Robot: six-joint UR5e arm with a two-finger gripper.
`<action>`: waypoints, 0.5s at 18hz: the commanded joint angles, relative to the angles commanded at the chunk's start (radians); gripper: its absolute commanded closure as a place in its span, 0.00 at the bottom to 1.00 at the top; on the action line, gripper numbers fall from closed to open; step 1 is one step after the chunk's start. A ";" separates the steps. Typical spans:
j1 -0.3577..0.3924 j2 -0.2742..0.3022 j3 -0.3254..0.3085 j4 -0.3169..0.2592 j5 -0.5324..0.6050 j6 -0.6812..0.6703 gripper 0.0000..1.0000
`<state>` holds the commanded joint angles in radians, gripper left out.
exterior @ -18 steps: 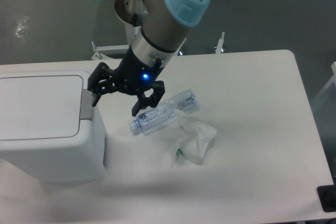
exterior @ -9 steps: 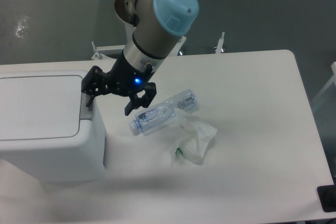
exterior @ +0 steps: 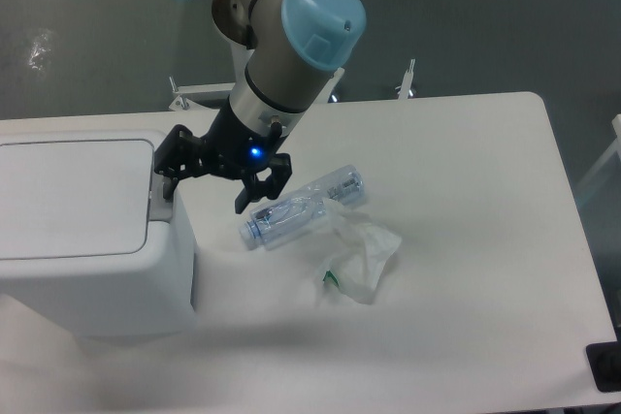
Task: Open the trash can
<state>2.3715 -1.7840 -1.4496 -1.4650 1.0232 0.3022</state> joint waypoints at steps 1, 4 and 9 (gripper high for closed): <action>0.000 0.000 0.002 0.002 0.000 0.000 0.00; 0.000 0.000 0.012 0.002 0.000 0.005 0.00; 0.023 0.002 0.080 0.023 0.000 0.006 0.00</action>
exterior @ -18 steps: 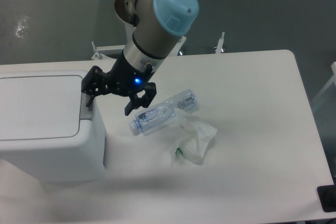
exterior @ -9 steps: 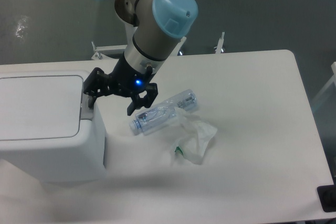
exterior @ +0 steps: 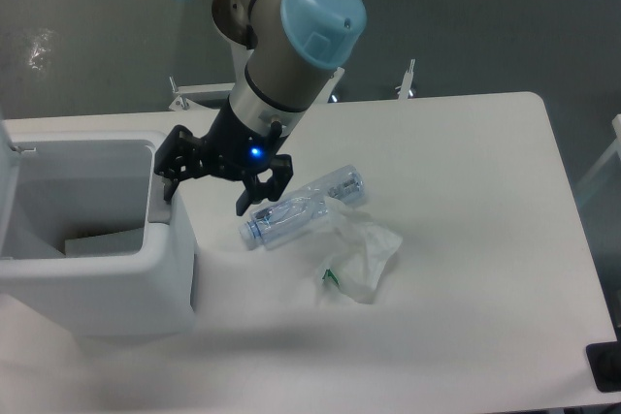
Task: Open the trash can
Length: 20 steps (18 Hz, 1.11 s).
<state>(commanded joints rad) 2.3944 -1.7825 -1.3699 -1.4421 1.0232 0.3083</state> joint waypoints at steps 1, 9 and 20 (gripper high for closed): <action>0.021 0.003 0.002 0.034 0.000 0.002 0.00; 0.178 0.006 -0.008 0.201 0.003 0.043 0.00; 0.247 -0.055 -0.057 0.206 0.431 0.532 0.00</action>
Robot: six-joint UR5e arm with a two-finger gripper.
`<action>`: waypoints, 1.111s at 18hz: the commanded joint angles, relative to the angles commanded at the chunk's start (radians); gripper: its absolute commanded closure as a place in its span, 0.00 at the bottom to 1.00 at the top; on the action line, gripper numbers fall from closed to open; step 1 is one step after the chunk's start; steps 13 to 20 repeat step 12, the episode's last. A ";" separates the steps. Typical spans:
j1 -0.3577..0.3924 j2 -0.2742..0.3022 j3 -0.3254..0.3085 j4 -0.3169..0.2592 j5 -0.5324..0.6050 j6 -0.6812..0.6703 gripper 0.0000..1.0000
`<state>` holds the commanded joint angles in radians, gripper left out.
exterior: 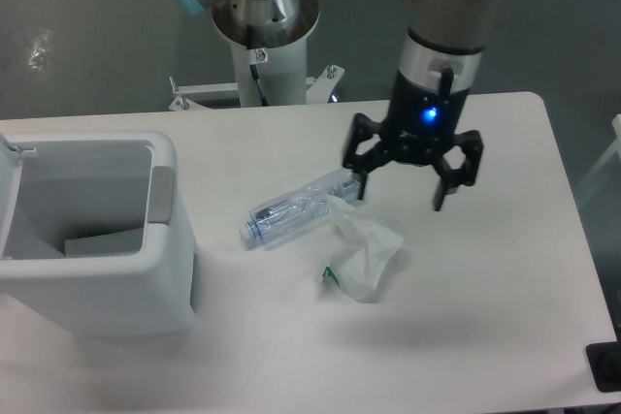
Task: Open the trash can
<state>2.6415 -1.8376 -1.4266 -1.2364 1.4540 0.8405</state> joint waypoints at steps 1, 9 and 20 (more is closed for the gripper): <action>0.012 -0.006 0.002 0.000 0.008 0.020 0.00; 0.066 -0.051 -0.021 -0.002 0.026 0.403 0.00; 0.066 -0.045 -0.035 -0.003 0.029 0.402 0.00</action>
